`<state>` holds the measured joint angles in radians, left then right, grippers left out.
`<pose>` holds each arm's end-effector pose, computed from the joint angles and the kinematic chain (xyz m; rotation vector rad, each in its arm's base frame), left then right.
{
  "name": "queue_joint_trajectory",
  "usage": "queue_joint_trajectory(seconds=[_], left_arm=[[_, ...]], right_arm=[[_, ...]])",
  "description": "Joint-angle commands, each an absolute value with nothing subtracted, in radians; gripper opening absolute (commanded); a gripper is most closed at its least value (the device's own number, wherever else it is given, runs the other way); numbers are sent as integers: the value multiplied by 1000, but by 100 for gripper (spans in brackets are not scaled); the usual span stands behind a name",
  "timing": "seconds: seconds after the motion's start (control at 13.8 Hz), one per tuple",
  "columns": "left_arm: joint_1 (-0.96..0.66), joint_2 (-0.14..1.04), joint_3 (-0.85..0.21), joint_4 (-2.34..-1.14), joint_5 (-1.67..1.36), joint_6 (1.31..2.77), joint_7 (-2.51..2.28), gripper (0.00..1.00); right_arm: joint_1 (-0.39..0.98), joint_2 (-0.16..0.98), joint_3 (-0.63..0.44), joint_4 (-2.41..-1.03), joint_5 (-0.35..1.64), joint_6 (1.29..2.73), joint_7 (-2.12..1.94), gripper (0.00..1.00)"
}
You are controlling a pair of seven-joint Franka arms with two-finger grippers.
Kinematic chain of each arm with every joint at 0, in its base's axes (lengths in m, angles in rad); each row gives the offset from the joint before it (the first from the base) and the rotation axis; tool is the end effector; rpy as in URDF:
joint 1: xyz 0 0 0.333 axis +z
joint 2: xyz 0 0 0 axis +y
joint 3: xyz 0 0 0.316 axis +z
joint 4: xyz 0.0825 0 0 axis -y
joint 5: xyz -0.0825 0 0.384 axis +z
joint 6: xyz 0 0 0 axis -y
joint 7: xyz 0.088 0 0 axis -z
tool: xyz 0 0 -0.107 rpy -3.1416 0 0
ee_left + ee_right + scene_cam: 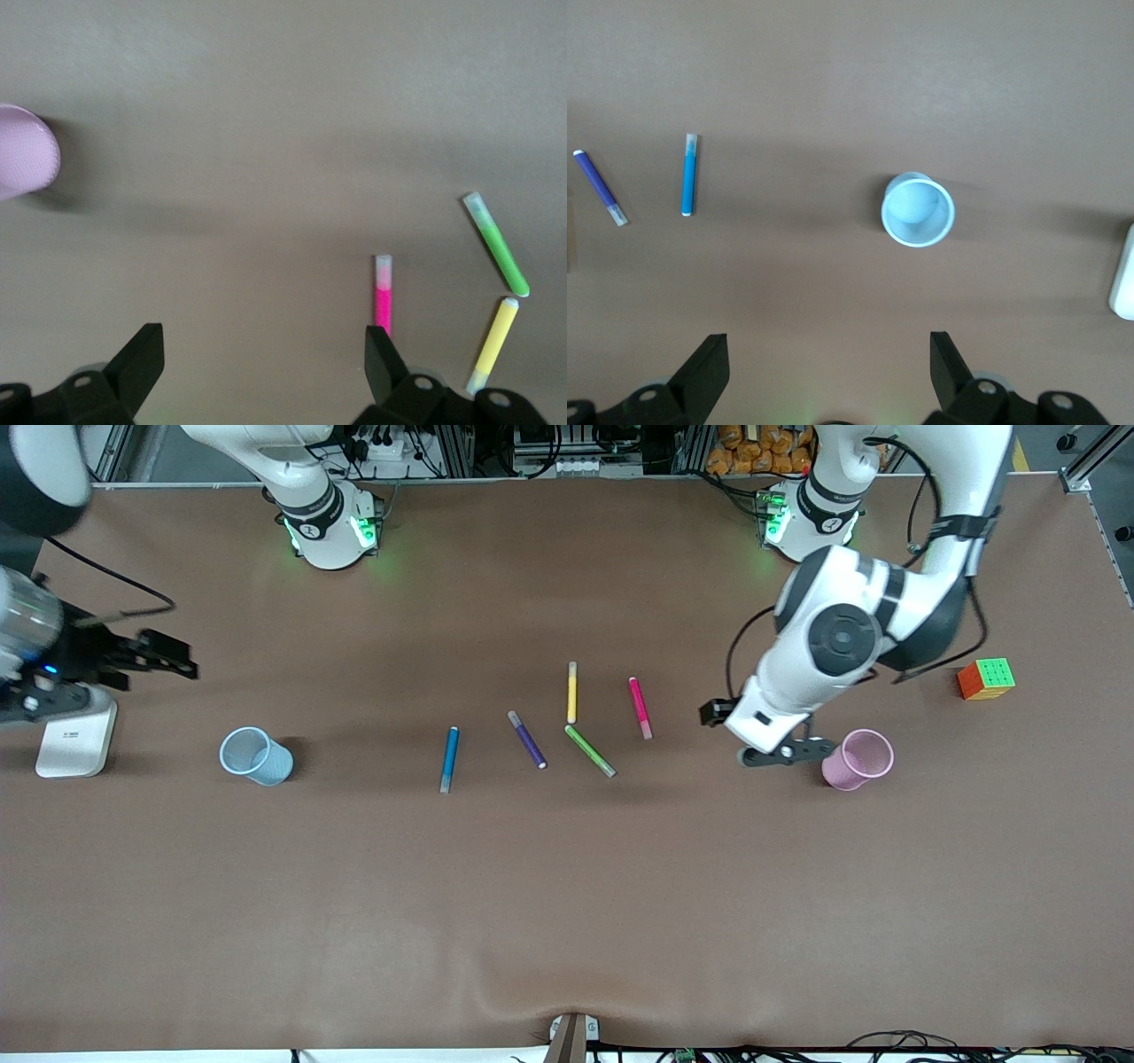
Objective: Place pink and blue markers in matching cups
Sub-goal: 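Move the left gripper toward the pink marker while the right gripper reaches the blue marker, then lower and close the left gripper on the pink marker while the right grasps blue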
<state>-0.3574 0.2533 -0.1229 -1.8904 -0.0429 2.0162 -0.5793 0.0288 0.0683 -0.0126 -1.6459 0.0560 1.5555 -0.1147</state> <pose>0.5326 -0.2766 0.3633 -3.1232 -0.1906 0.2244 0.5656 0.0154 0.5500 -3.0633 -0.1952 0.2396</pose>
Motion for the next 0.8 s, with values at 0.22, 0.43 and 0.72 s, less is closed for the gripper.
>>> queue_joint_trajectory(seconds=[0.22,0.43,0.72], left_arm=[[-436,369,-120,-1902,-40,2182,-681,100],[-485,431,-120,-1901,-41,2269,-741,100],[-494,500,-121,-1904,-41,2347,-749,90]], right_arm=[[127,143,-17,-1767,67,1756,-71,100],[133,161,-18,-1825,155,1799,-86,100],[208,256,-20,-1824,186,1868,-54,100]])
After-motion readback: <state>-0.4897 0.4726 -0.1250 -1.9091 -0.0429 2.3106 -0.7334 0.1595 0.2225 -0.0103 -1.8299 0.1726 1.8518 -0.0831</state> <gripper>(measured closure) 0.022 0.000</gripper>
